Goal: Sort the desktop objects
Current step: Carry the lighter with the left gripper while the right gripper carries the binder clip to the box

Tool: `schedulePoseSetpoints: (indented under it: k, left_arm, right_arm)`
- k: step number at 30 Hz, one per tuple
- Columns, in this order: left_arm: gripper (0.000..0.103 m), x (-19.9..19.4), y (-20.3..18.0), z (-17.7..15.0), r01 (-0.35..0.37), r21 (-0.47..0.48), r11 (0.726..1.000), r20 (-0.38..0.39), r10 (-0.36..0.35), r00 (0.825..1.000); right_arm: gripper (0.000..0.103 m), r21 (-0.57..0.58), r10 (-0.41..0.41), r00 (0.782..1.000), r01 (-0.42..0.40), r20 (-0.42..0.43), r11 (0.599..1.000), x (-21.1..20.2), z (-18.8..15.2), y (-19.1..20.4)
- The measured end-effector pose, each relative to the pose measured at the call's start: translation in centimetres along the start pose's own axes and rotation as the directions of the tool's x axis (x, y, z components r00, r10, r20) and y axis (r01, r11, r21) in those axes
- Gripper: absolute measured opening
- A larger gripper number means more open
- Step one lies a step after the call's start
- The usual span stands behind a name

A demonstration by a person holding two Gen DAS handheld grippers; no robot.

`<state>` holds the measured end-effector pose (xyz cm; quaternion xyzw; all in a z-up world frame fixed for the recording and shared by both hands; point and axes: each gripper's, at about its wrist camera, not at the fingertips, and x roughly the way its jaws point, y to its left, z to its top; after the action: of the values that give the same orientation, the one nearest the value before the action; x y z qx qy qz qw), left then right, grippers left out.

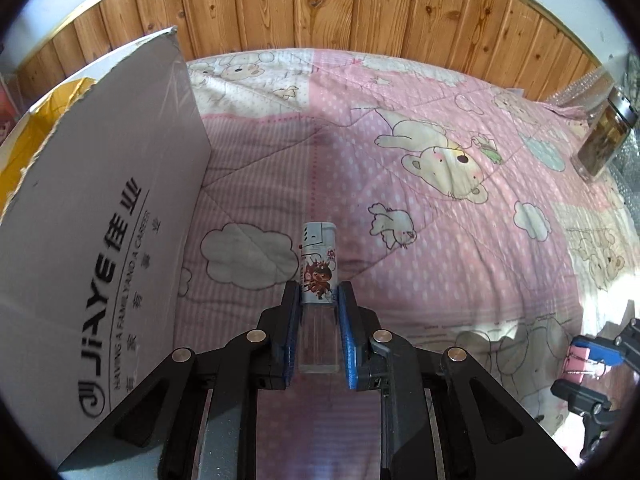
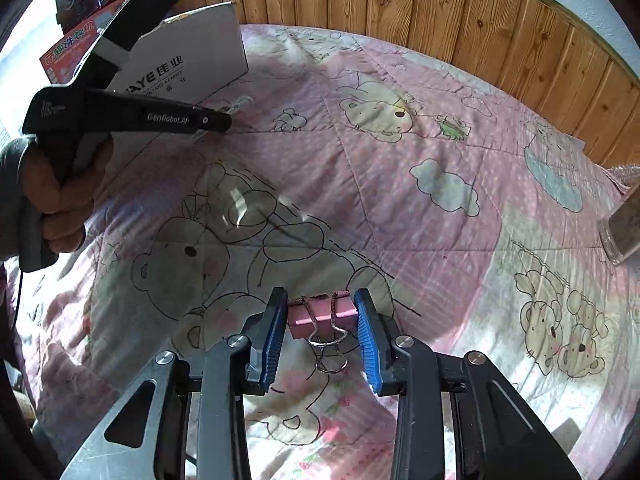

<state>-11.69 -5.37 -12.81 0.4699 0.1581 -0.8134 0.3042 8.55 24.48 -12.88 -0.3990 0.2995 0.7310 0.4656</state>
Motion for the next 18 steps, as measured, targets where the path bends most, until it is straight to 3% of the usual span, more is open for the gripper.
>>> schedulePoseSetpoints:
  k: [9,18]
  left_arm:
    - [0.019,-5.7,0.0,-2.7,0.023,-0.005,1.000,0.036,-0.023,0.999]
    - [0.019,-10.6,1.0,-5.3,0.057,-0.028,0.998,0.067,-0.055,0.996]
  right_arm:
    - [0.035,-0.028,0.034,0.999,-0.034,-0.020,0.999,-2.5,-0.2,4.5]
    - [0.035,-0.086,0.011,1.000,-0.012,-0.005,0.996,-4.4,-0.5,8.5]
